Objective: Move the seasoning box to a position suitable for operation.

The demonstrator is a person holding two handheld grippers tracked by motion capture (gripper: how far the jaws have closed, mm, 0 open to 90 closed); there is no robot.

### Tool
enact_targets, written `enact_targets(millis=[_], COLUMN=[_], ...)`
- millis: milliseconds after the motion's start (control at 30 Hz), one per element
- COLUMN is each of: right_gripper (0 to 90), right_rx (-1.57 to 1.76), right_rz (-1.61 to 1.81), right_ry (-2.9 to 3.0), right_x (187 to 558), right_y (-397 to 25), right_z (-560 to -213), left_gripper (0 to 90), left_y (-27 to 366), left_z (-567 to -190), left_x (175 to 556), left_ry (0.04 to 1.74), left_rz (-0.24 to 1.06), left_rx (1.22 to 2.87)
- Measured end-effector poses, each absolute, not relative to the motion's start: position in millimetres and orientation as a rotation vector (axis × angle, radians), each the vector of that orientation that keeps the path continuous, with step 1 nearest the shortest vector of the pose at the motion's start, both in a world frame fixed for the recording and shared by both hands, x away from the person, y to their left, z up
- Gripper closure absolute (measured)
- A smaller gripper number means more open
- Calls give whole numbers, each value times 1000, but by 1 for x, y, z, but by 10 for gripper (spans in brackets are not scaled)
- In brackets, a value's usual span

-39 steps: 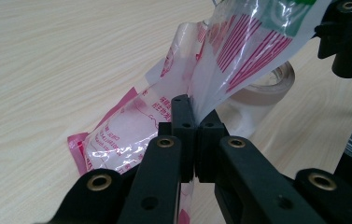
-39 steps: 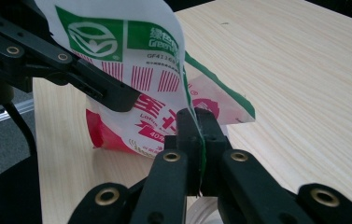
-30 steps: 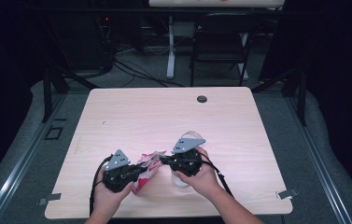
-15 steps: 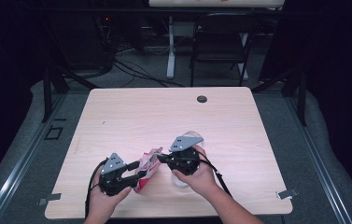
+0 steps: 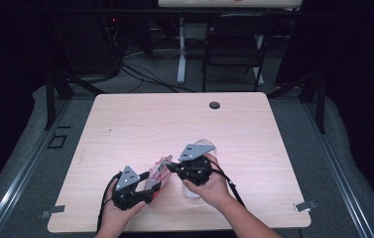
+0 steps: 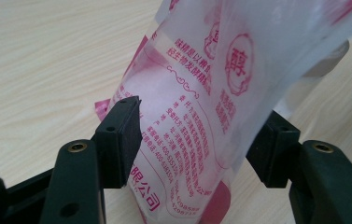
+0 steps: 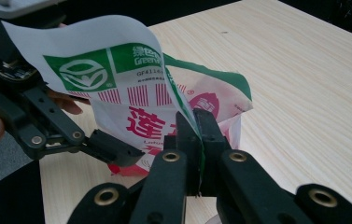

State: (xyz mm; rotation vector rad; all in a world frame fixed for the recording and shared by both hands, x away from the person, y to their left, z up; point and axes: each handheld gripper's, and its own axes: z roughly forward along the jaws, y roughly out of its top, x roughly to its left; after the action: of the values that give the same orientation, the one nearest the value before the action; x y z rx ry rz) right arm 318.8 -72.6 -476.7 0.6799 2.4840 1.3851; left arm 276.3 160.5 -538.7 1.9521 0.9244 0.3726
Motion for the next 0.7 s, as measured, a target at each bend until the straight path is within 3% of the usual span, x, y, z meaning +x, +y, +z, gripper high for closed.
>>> enact_targets(millis=[167, 300, 467, 700], right_gripper=[900, 900, 900, 900], right_rx=[681, 679, 681, 683], right_rz=[1390, 1394, 1396, 1404], right_ry=[2487, 2485, 2488, 2488], right_x=[319, 319, 318, 318], right_y=[-73, -73, -73, -74], right_z=[-477, -477, -477, -478], left_gripper=[380, 281, 240, 244], left_y=[160, 156, 151, 146], left_z=[-547, -550, -558, -569], left_x=[280, 281, 284, 288], left_ry=[975, 986, 1018, 1067], left_rz=[342, 358, 394, 434], left_rx=[1965, 1975, 1991, 2034])
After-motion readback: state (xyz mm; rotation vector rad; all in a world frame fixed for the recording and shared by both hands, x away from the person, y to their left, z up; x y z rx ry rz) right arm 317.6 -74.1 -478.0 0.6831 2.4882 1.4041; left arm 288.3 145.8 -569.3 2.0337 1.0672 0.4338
